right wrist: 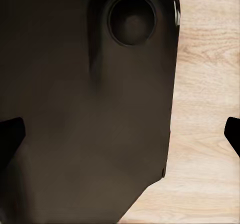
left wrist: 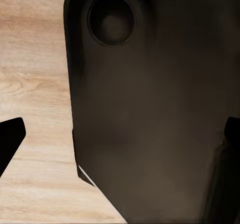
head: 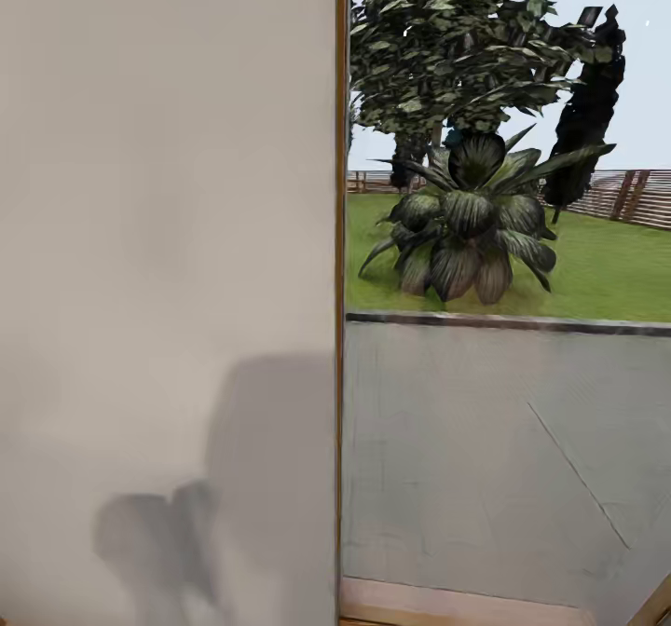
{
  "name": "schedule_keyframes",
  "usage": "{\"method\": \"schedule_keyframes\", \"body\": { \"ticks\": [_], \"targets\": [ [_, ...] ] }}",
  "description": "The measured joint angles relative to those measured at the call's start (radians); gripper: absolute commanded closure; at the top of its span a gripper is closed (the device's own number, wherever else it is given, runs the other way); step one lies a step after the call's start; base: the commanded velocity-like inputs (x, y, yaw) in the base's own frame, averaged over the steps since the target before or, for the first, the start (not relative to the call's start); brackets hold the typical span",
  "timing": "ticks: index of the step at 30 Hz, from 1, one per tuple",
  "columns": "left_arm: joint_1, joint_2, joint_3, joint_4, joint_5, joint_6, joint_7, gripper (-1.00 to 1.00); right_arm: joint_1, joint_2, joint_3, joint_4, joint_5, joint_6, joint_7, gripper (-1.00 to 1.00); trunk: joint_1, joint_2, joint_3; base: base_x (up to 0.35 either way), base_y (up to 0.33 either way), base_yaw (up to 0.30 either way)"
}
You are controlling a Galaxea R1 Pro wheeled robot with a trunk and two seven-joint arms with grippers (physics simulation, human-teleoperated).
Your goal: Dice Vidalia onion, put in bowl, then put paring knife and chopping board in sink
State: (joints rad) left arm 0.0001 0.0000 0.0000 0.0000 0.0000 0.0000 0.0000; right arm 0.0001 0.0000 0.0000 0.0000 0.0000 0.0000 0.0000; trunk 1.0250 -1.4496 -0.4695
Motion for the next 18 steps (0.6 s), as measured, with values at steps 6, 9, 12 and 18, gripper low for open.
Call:
{"method": "schedule_keyframes", "body": {
  "ticks": [6,9,12,18],
  "targets": [
    [0.001,-0.001,0.001,0.001,-0.001,-0.001,-0.001,-1.0,-0.001,0.001,0.006,0.003,0.002,0.001,0.001,-1.0,0.0,0.0,0.0,0.0,0.0,0.0],
    [0.002,0.003,0.002,0.001,-0.001,-0.001,-0.001,-1.0,-0.002,0.018,0.006,-0.012,0.003,0.0,0.0,-1.0,0.0,0.0,0.0,0.0,0.0,0.0],
    [0.002,0.005,0.001,0.001,-0.001,-0.001,-0.001,-1.0,-0.002,0.035,0.006,-0.029,0.002,0.001,0.0,-1.0,0.0,0.0,0.0,0.0,0.0,0.0],
    [0.002,0.005,0.001,0.001,-0.001,-0.001,-0.001,-1.0,-0.002,0.041,0.003,-0.044,-0.001,0.001,0.0,-1.0,0.0,0.0,0.0,0.0,0.0,0.0]
  ]
}}
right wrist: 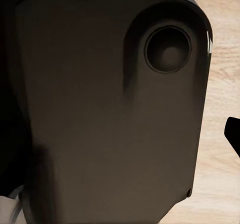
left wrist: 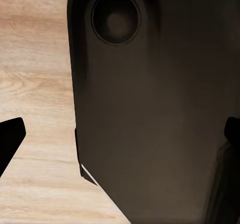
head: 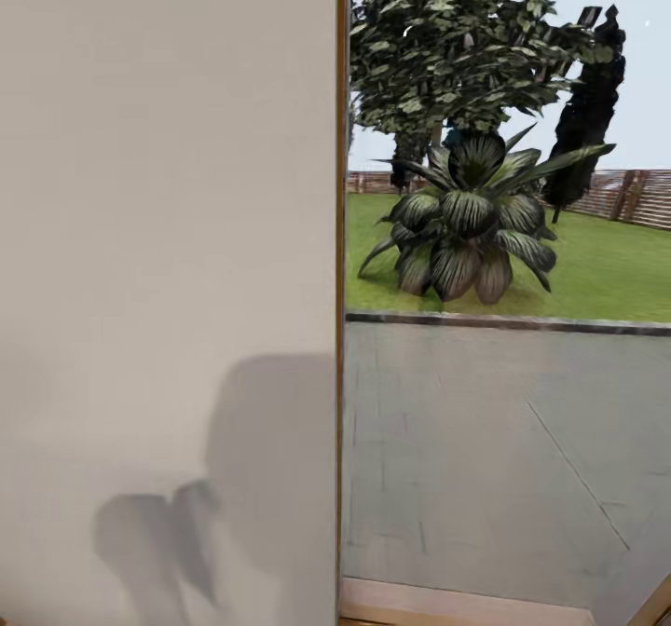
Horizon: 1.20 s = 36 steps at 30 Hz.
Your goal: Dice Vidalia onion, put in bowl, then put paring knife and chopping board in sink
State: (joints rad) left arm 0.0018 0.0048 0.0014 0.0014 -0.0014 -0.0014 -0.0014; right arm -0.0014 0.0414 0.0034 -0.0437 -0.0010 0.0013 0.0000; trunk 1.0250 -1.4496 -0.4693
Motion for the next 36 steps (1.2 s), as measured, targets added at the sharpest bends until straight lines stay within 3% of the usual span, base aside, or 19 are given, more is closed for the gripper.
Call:
{"method": "schedule_keyframes", "body": {
  "ticks": [17,23,29,32,36],
  "targets": [
    [0.0,0.004,-0.001,-0.005,0.001,0.0,0.0,-1.0,0.0,-0.003,-0.001,-0.009,0.002,-0.003,0.0,-1.0,0.0,0.0,0.0,0.0,0.0,0.0],
    [0.0,-0.032,0.0,-0.004,0.006,0.0,-0.003,-1.0,0.0,-0.002,-0.002,-0.016,0.001,-0.003,0.0,-1.0,0.0,0.0,0.0,0.0,0.0,0.0],
    [0.0,-0.039,0.001,-0.005,0.006,0.0,-0.004,-1.0,0.0,0.002,-0.003,-0.018,-0.001,-0.003,0.001,-1.0,0.0,0.0,0.0,0.0,0.0,0.0],
    [0.0,-0.04,0.002,-0.033,0.006,0.0,-0.004,-1.0,0.0,0.002,-0.003,-0.02,0.0,-0.027,0.001,-1.0,0.0,0.0,0.0,0.0,0.0,0.0],
    [0.0,-0.037,0.002,-0.061,0.005,0.0,-0.004,-1.0,0.0,0.001,-0.003,-0.022,0.0,-0.124,0.001,-1.0,0.0,0.0,0.0,0.0,0.0,0.0]
  ]
}}
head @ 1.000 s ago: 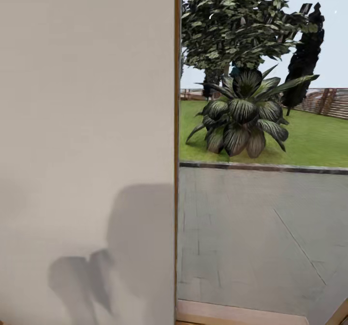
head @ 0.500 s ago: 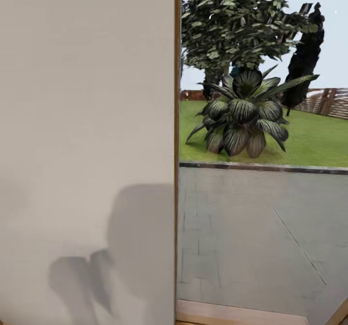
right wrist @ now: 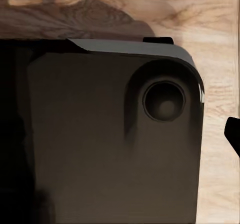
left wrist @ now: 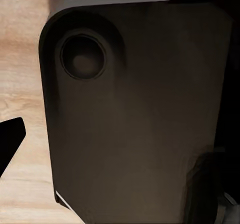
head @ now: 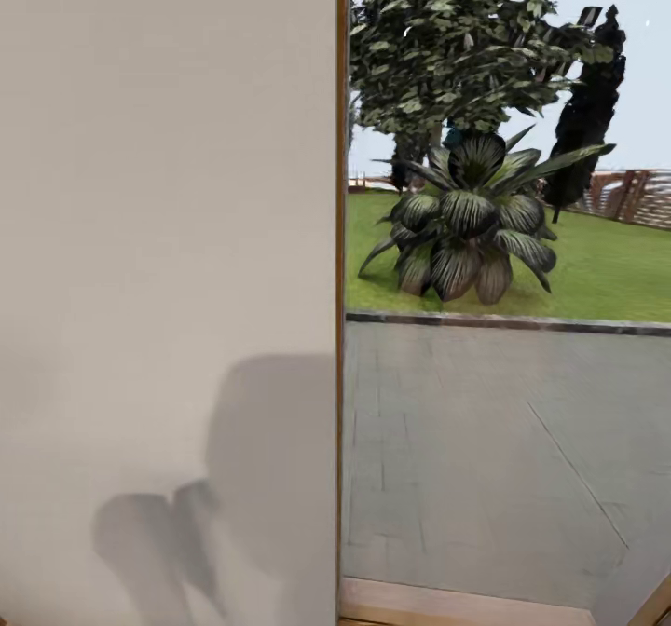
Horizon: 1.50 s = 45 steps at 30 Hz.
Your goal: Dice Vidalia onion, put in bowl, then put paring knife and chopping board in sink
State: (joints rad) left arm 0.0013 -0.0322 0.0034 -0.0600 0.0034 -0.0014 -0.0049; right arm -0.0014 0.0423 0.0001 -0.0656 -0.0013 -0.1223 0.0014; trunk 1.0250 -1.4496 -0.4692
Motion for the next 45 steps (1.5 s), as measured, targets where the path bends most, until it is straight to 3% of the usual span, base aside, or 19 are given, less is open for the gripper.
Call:
{"method": "schedule_keyframes", "body": {
  "ticks": [3,7,17,25,29,34,45],
  "targets": [
    [0.0,0.008,0.001,-0.056,0.0,0.0,0.002,-1.0,0.0,-0.001,-0.001,-0.001,0.0,-0.107,-0.002,-1.0,0.0,0.0,0.0,0.0,0.0,0.0],
    [0.0,0.019,0.001,-0.13,0.001,0.0,0.002,-1.0,0.0,-0.001,-0.001,-0.047,0.0,-0.157,-0.003,-1.0,0.0,0.0,0.0,0.0,0.0,0.0],
    [0.0,0.026,0.01,-0.19,0.006,0.001,0.001,-1.0,0.0,-0.005,-0.001,-0.2,-0.001,-0.171,-0.006,-1.0,0.0,0.0,0.0,0.0,0.0,0.0],
    [0.0,0.027,0.013,-0.193,0.015,0.0,0.0,-1.0,0.0,-0.005,-0.002,-0.214,-0.004,-0.177,-0.005,-1.0,0.0,0.0,0.0,-0.004,0.0,0.0],
    [0.0,0.027,0.012,-0.189,0.039,-0.033,-0.001,-1.0,0.0,-0.005,-0.001,-0.214,-0.003,-0.177,-0.004,-1.0,0.0,0.0,0.0,-0.133,0.0,0.0],
    [0.0,0.028,0.01,-0.187,0.066,-0.063,-0.002,-1.0,0.0,-0.005,-0.001,-0.214,-0.003,-0.177,-0.004,-1.0,0.001,0.0,0.0,-0.278,0.0,0.0],
    [0.0,0.028,0.01,-0.185,0.073,-0.069,-0.002,-1.0,0.0,-0.006,-0.002,-0.214,-0.003,-0.177,-0.004,-1.0,0.001,0.0,0.0,-0.338,0.0,0.0]
  ]
}}
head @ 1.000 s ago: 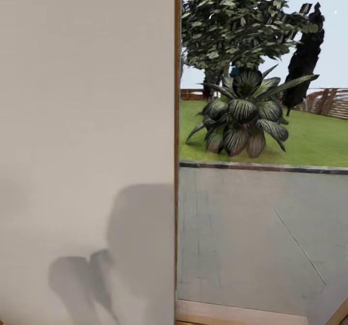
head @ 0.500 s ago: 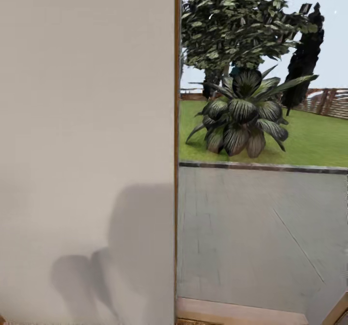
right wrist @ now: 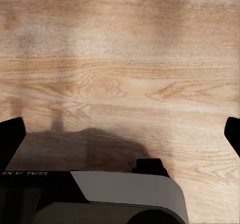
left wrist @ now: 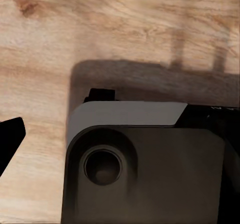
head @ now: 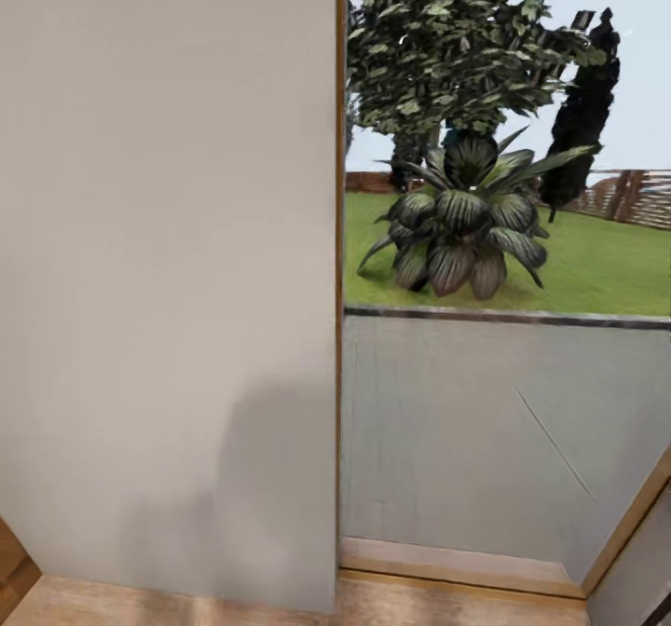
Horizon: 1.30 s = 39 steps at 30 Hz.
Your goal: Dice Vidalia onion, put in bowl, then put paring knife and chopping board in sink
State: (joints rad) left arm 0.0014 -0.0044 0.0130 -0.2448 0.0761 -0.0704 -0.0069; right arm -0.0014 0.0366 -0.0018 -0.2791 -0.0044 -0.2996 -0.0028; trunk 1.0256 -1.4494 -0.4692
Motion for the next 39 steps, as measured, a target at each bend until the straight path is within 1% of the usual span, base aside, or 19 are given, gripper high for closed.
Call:
{"method": "schedule_keyframes", "body": {
  "ticks": [13,23,28,33,39],
  "targets": [
    [0.0,0.0,0.0,0.0,0.001,0.0,0.0,-1.0,0.0,0.0,-0.001,-0.001,0.0,0.0,0.0,-1.0,0.0,0.0,0.0,-0.345,0.0,-0.016],
    [0.0,0.0,0.0,0.002,0.001,-0.001,0.001,-1.0,0.0,-0.001,-0.001,-0.001,0.0,0.0,0.0,-1.0,0.0,0.0,0.003,-0.345,0.0,-0.24],
    [0.0,0.0,0.001,0.018,0.0,-0.001,0.001,-1.0,0.0,-0.001,-0.001,-0.001,0.0,-0.001,0.0,-1.0,0.0,0.0,0.005,-0.345,-0.052,-0.268],
    [0.0,0.0,0.001,0.021,0.0,-0.001,0.005,-1.0,0.0,-0.001,-0.001,-0.001,0.0,-0.001,0.0,-1.0,0.0,0.0,0.008,-0.324,-0.137,-0.26],
    [0.0,0.0,0.001,0.022,-0.001,-0.003,0.007,-1.0,0.0,0.0,-0.001,-0.002,0.0,0.0,0.0,-1.0,0.0,0.0,0.009,-0.232,-0.252,-0.039]
  ]
}}
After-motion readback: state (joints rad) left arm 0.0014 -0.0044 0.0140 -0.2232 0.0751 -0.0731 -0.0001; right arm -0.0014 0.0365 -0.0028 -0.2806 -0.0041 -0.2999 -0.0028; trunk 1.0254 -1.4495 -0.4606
